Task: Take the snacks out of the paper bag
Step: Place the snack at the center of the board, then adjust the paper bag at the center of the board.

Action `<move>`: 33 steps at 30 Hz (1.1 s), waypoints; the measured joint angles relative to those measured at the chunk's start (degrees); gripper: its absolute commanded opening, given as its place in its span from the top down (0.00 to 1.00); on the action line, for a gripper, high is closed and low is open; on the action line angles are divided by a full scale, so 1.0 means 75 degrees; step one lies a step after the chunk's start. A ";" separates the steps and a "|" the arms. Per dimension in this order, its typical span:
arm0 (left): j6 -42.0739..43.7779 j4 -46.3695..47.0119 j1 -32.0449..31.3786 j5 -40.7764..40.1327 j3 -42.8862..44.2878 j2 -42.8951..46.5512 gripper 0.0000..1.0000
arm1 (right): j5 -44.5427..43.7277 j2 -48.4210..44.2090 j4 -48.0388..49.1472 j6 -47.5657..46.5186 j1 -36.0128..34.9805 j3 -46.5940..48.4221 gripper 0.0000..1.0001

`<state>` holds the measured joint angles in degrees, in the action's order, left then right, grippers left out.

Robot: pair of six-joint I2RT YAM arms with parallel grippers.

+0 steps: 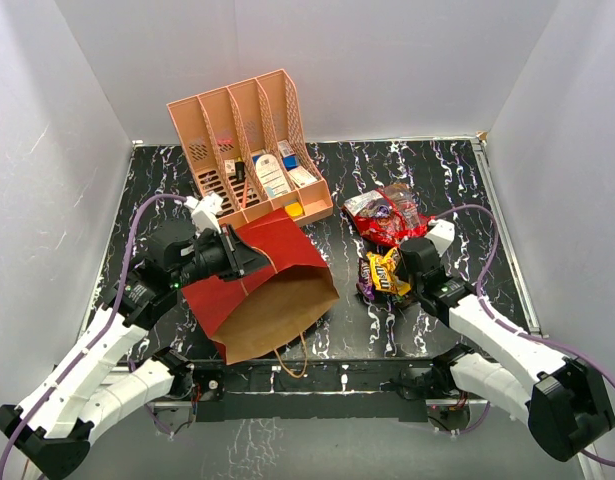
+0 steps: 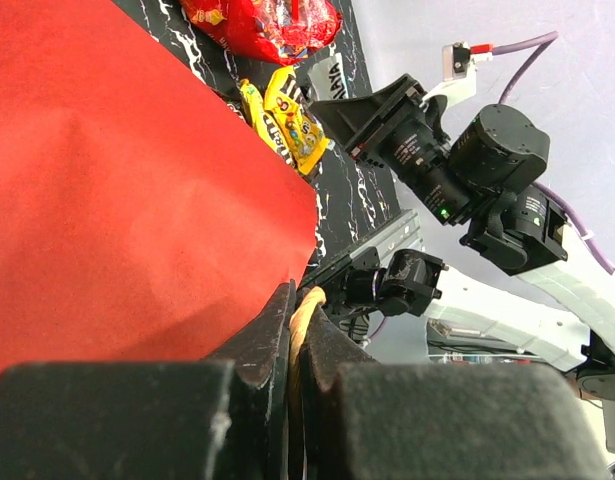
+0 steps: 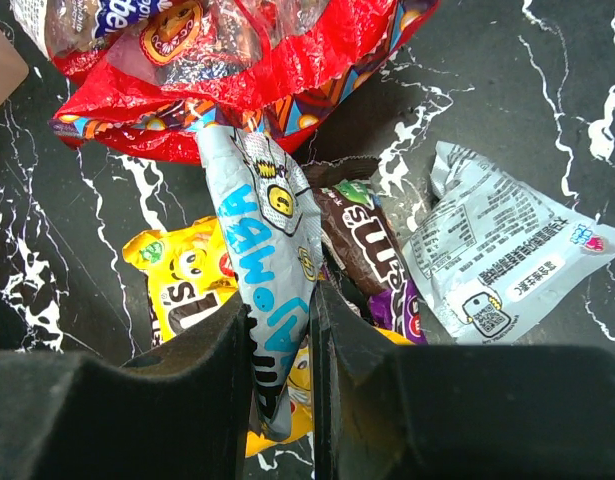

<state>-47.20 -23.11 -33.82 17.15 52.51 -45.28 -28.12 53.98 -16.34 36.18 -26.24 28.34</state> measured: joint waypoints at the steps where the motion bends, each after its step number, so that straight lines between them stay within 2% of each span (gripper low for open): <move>1: 0.0000 0.0006 0.0000 0.0012 0.0000 0.0000 1.00 | 0.0052 -0.0003 0.0000 0.0041 0.0003 -0.0035 0.82; 4: -0.0003 0.0055 0.0003 0.0067 0.0012 -0.0012 1.00 | 0.0146 -0.0017 0.0076 0.0157 0.0006 -0.0149 0.78; 8: -0.0023 0.0187 0.0000 0.0166 0.0087 -0.0117 1.00 | 0.0195 -0.0050 0.0219 0.0227 0.0009 -0.0332 0.65; 11: -0.0061 0.0411 0.0000 0.0286 0.0163 -0.0277 1.00 | 0.0300 -0.0163 0.0227 0.0259 0.0015 -0.0417 0.62; 15: -0.0140 0.0796 0.0000 0.0542 0.0338 -0.0618 1.00 | 0.0440 -0.0679 0.0239 0.0318 0.0015 -0.0495 0.50; 22: -0.0224 0.1399 0.0000 0.1005 0.1099 -0.1565 1.00 | 0.0530 -0.1300 0.0187 0.0326 0.0015 -0.0501 0.37; 25: -0.0189 0.1463 0.0000 0.1040 0.1530 -0.1909 1.00 | 0.0527 -0.1405 0.0172 0.0256 0.0015 -0.0501 0.35; 33: -0.0189 0.1766 0.0003 0.1035 0.2130 -0.2241 1.00 | 0.0603 -0.1769 -0.0058 0.0015 0.0015 -0.0358 0.23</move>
<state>-48.62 -9.87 -33.80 24.91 68.49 -62.08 -23.59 40.71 -16.78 36.29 -26.13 25.65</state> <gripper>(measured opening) 0.007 0.745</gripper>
